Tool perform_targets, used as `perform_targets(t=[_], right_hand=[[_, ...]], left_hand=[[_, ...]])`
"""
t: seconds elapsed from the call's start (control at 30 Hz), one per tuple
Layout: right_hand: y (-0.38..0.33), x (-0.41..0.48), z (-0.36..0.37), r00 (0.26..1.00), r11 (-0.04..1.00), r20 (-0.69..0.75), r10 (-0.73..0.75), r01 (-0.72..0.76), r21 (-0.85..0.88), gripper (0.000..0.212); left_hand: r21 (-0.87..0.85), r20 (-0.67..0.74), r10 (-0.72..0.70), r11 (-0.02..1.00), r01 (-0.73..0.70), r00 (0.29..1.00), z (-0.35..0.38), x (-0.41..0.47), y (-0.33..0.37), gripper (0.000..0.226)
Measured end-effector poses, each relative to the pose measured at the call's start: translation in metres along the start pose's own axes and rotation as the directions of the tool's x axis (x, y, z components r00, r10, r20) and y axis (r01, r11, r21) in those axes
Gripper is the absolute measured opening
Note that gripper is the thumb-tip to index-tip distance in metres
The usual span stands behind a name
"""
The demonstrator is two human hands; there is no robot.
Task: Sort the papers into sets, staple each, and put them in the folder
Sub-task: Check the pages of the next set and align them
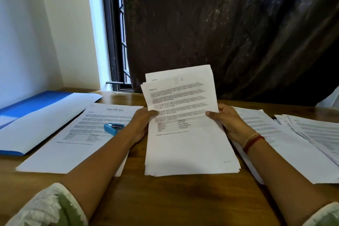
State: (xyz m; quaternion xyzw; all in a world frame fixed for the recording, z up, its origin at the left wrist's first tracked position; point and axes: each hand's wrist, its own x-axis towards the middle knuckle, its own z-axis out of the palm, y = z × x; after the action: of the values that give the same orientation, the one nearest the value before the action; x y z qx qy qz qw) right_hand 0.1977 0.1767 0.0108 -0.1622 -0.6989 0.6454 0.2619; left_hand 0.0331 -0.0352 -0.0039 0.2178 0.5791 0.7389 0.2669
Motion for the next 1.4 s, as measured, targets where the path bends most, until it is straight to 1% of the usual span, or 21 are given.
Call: perform_targets(t=[0.07, 0.17, 0.2, 0.27, 0.3, 0.37, 0.4, 0.47, 0.53, 0.6, 0.7, 0.73, 0.8, 0.87, 0.93, 1.0, 1.1, 1.17, 1.23, 1.33, 1.4], right_hand=[[-0.005, -0.001, 0.004, 0.998, 0.995, -0.03, -0.059, 0.062, 0.085, 0.026], [-0.016, -0.006, 0.01, 0.995, 0.99, 0.058, -0.086, 0.08, 0.113, 0.034], [-0.02, -0.008, 0.01, 0.994, 0.996, 0.083, -0.076, 0.072, 0.059, 0.037], [-0.027, -0.011, 0.012, 0.992, 0.982, 0.113, -0.057, 0.076, -0.172, 0.043], [-0.03, -0.013, 0.013, 0.993, 0.961, 0.097, -0.063, 0.087, -0.262, 0.044], [-0.038, -0.016, 0.019, 0.99, 0.934, 0.023, -0.14, 0.14, -0.329, 0.039], [-0.042, -0.018, 0.024, 0.979, 0.921, -0.022, -0.204, 0.184, -0.343, 0.037], [-0.046, -0.024, 0.034, 0.93, 0.876, -0.095, -0.356, 0.297, -0.379, 0.035], [-0.049, -0.033, 0.043, 0.85, 0.803, -0.125, -0.512, 0.422, -0.422, 0.034], [-0.053, -0.04, 0.052, 0.77, 0.734, -0.131, -0.625, 0.522, -0.434, 0.036], [-0.058, -0.05, 0.065, 0.661, 0.637, -0.124, -0.74, 0.631, -0.443, 0.039], [-0.058, -0.053, 0.068, 0.643, 0.616, -0.113, -0.758, 0.646, -0.451, 0.038], [-0.058, -0.055, 0.073, 0.645, 0.603, -0.094, -0.759, 0.641, -0.475, 0.039], [-0.054, -0.054, 0.074, 0.677, 0.619, -0.093, -0.73, 0.597, -0.51, 0.048], [-0.049, -0.049, 0.07, 0.738, 0.675, -0.115, -0.665, 0.527, -0.516, 0.064], [-0.045, -0.044, 0.066, 0.796, 0.751, -0.146, -0.587, 0.469, -0.464, 0.074], [-0.041, -0.038, 0.059, 0.854, 0.838, -0.201, -0.48, 0.379, -0.393, 0.074], [-0.038, -0.034, 0.053, 0.876, 0.88, -0.256, -0.41, 0.306, -0.362, 0.067], [-0.038, -0.032, 0.05, 0.874, 0.904, -0.313, -0.372, 0.265, -0.334, 0.062], [-0.043, -0.033, 0.048, 0.848, 0.909, -0.352, -0.395, 0.307, -0.281, 0.062], [-0.045, -0.032, 0.049, 0.845, 0.915, -0.359, -0.396, 0.332, -0.227, 0.067]], left_hand=[[0.062, 0.083, -0.022, 0.998, 0.017, 0.996, 0.005, -0.003, 0.001, 0.031], [0.13, 0.093, 0.082, 0.987, -0.094, 0.992, 0.012, -0.007, 0.008, 0.03], [0.151, 0.07, 0.129, 0.979, -0.139, 0.989, 0.013, -0.005, 0.011, 0.029], [0.168, -0.009, 0.206, 0.965, -0.202, 0.979, 0.012, -0.001, 0.014, 0.03], [0.156, -0.037, 0.234, 0.962, -0.226, 0.971, 0.012, 0.0, 0.015, 0.03], [0.164, -0.072, 0.314, 0.94, -0.299, 0.947, 0.017, -0.003, 0.019, 0.027], [0.212, -0.093, 0.386, 0.908, -0.361, 0.918, 0.022, -0.009, 0.022, 0.024], [0.334, -0.112, 0.575, 0.79, -0.515, 0.81, 0.034, -0.021, 0.027, 0.021], [0.41, -0.084, 0.719, 0.656, -0.634, 0.69, 0.044, -0.034, 0.032, 0.019], [0.407, -0.031, 0.8, 0.557, -0.724, 0.599, 0.054, -0.045, 0.037, 0.021], [0.341, 0.052, 0.837, 0.498, -0.798, 0.544, 0.065, -0.058, 0.041, 0.023], [0.334, 0.07, 0.843, 0.485, -0.808, 0.534, 0.068, -0.06, 0.041, 0.024], [0.345, 0.066, 0.84, 0.487, -0.802, 0.538, 0.071, -0.059, 0.038, 0.027], [0.396, 0.037, 0.815, 0.519, -0.757, 0.578, 0.068, -0.051, 0.034, 0.03], [0.451, 0.019, 0.776, 0.556, -0.698, 0.631, 0.061, -0.042, 0.029, 0.032], [0.477, 0.01, 0.718, 0.608, -0.634, 0.696, 0.054, -0.033, 0.023, 0.04], [0.496, 0.003, 0.634, 0.671, -0.551, 0.774, 0.047, -0.026, 0.017, 0.045], [0.514, -0.009, 0.609, 0.683, -0.518, 0.793, 0.045, -0.024, 0.016, 0.044], [0.512, -0.02, 0.606, 0.689, -0.513, 0.795, 0.045, -0.024, 0.016, 0.039], [0.481, -0.032, 0.638, 0.684, -0.548, 0.769, 0.046, -0.024, 0.019, 0.036], [0.448, -0.052, 0.626, 0.711, -0.542, 0.778, 0.047, -0.023, 0.02, 0.036]])
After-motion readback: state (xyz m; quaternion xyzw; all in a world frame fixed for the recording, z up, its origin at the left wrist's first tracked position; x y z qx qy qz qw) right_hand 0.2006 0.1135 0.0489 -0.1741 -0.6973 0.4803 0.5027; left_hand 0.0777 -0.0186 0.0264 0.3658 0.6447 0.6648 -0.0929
